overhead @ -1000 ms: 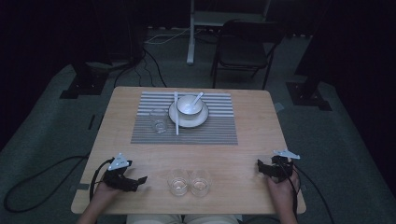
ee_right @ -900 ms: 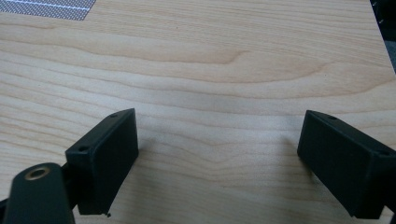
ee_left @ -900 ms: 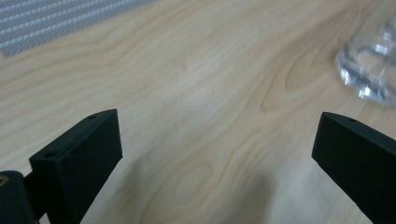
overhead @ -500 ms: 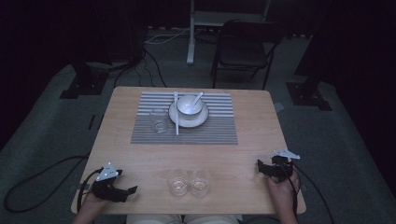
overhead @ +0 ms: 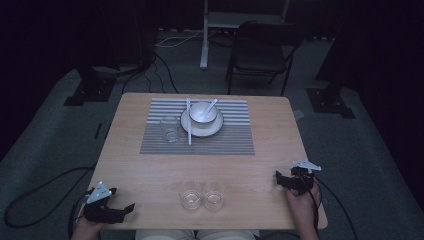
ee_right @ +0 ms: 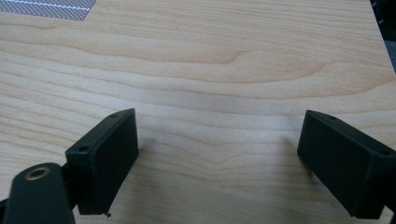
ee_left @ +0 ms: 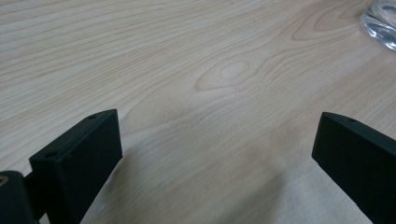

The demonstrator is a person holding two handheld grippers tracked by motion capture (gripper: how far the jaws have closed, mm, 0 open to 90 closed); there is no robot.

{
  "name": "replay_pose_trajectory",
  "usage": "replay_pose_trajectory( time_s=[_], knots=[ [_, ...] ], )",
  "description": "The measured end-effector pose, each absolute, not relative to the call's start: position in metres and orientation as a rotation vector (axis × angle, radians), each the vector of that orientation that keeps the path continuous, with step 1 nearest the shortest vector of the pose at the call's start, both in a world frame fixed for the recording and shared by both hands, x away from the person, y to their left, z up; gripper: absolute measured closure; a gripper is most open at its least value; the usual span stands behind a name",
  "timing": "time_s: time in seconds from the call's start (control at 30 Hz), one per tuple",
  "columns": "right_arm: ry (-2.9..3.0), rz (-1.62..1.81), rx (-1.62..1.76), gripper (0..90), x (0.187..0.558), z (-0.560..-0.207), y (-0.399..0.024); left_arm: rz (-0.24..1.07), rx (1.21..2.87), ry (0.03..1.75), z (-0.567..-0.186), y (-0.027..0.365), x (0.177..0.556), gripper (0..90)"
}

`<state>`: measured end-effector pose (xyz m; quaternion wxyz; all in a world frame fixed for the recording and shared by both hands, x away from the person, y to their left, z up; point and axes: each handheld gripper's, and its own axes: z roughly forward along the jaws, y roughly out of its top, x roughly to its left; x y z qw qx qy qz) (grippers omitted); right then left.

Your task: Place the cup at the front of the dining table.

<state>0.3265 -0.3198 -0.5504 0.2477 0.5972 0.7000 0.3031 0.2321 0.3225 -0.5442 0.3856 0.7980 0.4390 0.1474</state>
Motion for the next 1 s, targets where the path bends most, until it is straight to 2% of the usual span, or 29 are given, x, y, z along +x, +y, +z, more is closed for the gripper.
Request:
replay_pose_trajectory(
  time_s=[0.6, 1.0],
  knots=[
    [1.910, 0.826, 1.625, 11.7, 0.326, -0.550, -0.320, 0.434, 1.956, 1.217, -0.545, 0.349, 0.204, 1.8],
    [1.910, 0.826, 1.625, 11.7, 0.326, -0.550, -0.320, 0.540, 1.910, 1.328, -0.545, 0.365, 0.189, 1.8]
  ],
)
